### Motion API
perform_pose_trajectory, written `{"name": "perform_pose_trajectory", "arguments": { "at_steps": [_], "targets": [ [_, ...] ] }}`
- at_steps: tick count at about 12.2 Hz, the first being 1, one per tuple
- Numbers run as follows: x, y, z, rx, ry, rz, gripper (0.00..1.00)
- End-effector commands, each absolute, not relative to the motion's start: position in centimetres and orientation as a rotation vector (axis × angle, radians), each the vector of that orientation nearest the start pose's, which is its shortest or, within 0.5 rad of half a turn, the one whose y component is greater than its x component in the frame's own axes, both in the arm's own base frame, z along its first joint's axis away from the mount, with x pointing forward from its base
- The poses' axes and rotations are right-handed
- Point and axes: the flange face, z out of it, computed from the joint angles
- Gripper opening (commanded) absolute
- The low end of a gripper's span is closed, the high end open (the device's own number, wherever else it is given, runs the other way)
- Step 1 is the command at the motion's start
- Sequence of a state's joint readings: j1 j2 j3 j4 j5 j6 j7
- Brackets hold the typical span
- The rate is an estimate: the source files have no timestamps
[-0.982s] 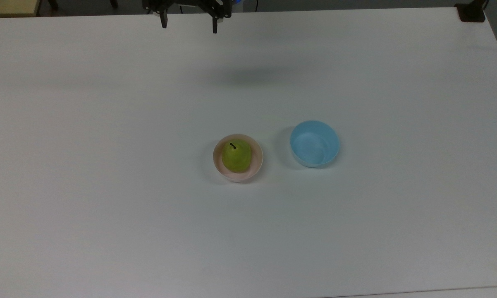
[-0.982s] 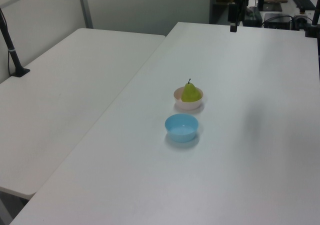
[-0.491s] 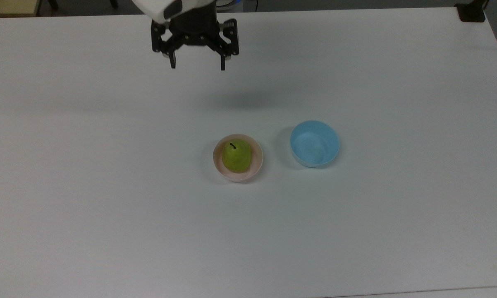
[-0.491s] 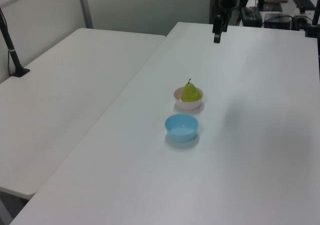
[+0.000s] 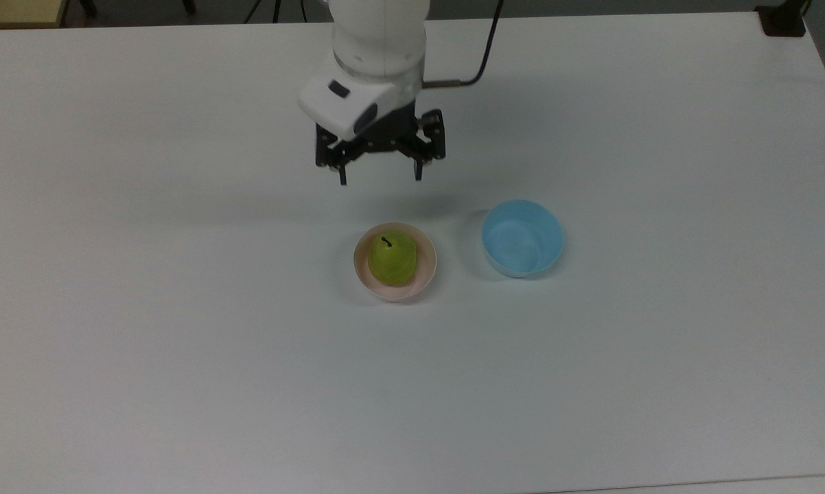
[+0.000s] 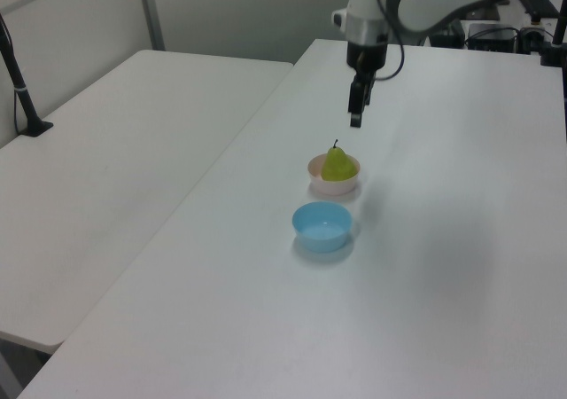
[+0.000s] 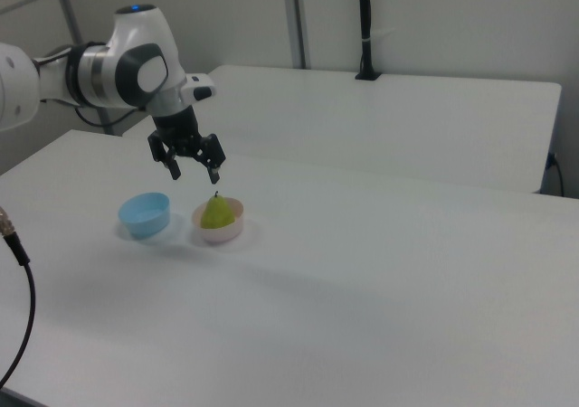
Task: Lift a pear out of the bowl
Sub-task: 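Move the open gripper over the green pear in the pink bowl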
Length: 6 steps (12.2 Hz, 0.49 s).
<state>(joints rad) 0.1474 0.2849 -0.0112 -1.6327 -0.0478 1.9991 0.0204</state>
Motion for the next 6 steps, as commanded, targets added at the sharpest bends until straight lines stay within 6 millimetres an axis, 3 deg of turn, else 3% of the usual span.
{"name": "perform_pose_trajectory", "arguments": {
  "at_steps": [1, 3, 6],
  "targets": [
    [66.6, 9.1, 43.1, -3.154, -0.237, -0.183, 1.0],
    [67.4, 9.5, 40.4, -3.161, -0.261, -0.187, 0.95],
    [68.2, 9.5, 38.1, -3.162, -0.265, -0.204, 0.88]
  ]
}}
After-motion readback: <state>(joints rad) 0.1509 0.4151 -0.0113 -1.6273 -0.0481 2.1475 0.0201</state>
